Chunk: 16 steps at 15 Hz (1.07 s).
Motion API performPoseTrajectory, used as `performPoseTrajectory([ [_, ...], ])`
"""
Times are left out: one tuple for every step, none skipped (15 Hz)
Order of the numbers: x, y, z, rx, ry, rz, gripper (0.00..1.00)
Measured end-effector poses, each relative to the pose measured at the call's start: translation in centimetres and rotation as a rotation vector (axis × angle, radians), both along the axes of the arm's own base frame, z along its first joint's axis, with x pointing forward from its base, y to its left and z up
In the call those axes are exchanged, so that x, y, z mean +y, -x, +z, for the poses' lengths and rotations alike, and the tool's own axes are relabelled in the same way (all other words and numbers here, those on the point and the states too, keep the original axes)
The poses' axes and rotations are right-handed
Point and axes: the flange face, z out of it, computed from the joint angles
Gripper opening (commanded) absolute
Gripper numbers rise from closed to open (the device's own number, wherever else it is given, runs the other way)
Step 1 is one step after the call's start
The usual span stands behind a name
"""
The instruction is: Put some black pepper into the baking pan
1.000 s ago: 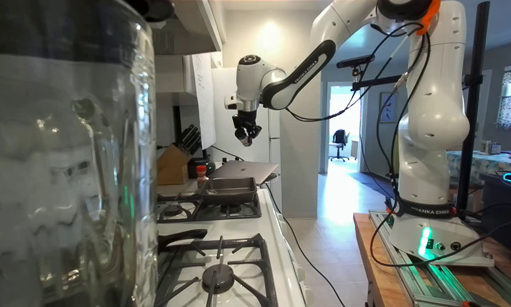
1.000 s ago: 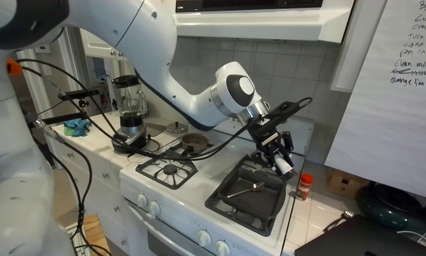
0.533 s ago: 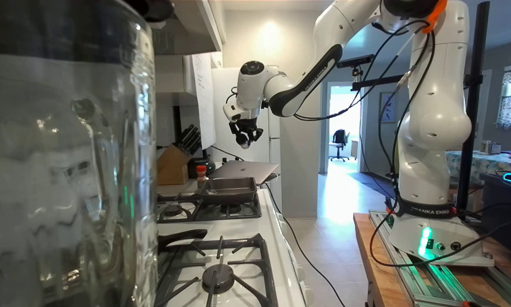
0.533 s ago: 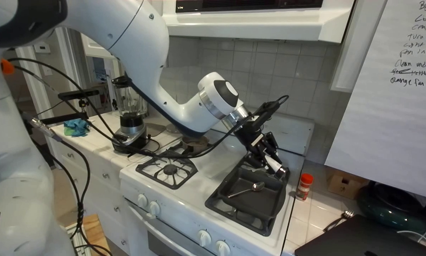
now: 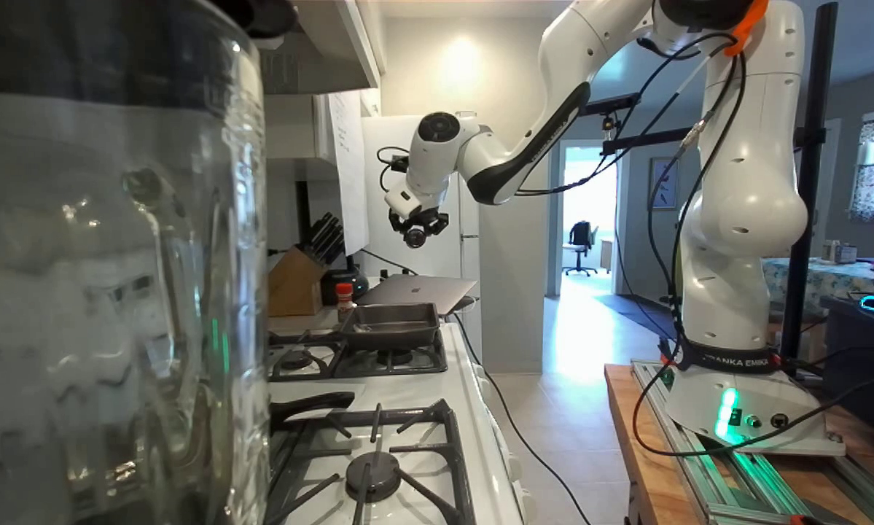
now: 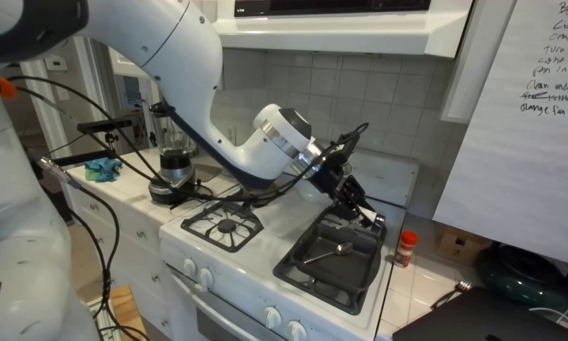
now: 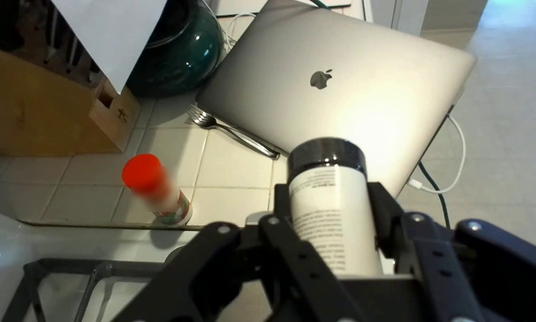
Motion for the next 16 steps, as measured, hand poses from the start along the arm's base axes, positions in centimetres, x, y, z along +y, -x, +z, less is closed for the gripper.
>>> performPoseTrajectory([
  [0.09,-0.01,-0.02,0.015,0.034,0.032,0.2],
  [0.15,-0.01,-0.05,0.028,0.069,0.063,0.2],
  [0.19,0.0,-0.08,0.039,0.105,0.093,0.2],
  [0.19,0.02,-0.12,0.05,0.143,0.124,0.2],
  [0.19,0.05,-0.18,0.059,0.181,0.154,0.45],
  [0.19,0.1,-0.28,0.066,0.222,0.185,0.45],
  [0.18,0.16,-0.4,0.072,0.246,0.205,0.45],
  [0.19,0.21,-0.49,0.075,0.257,0.213,0.45],
  [0.2,0.24,-0.54,0.077,0.264,0.219,0.45],
  [0.2,0.26,-0.58,0.079,0.266,0.221,0.2],
  [0.2,0.28,-0.61,0.079,0.267,0.222,0.2],
  [0.2,0.27,-0.65,0.08,0.266,0.221,0.2],
  [0.14,0.27,-0.69,0.077,0.271,0.214,0.2],
  [0.05,0.26,-0.68,0.069,0.283,0.203,0.2],
  [0.01,0.27,-0.68,0.056,0.294,0.193,0.2],
  [0.04,0.31,-0.75,0.038,0.298,0.186,0.2],
])
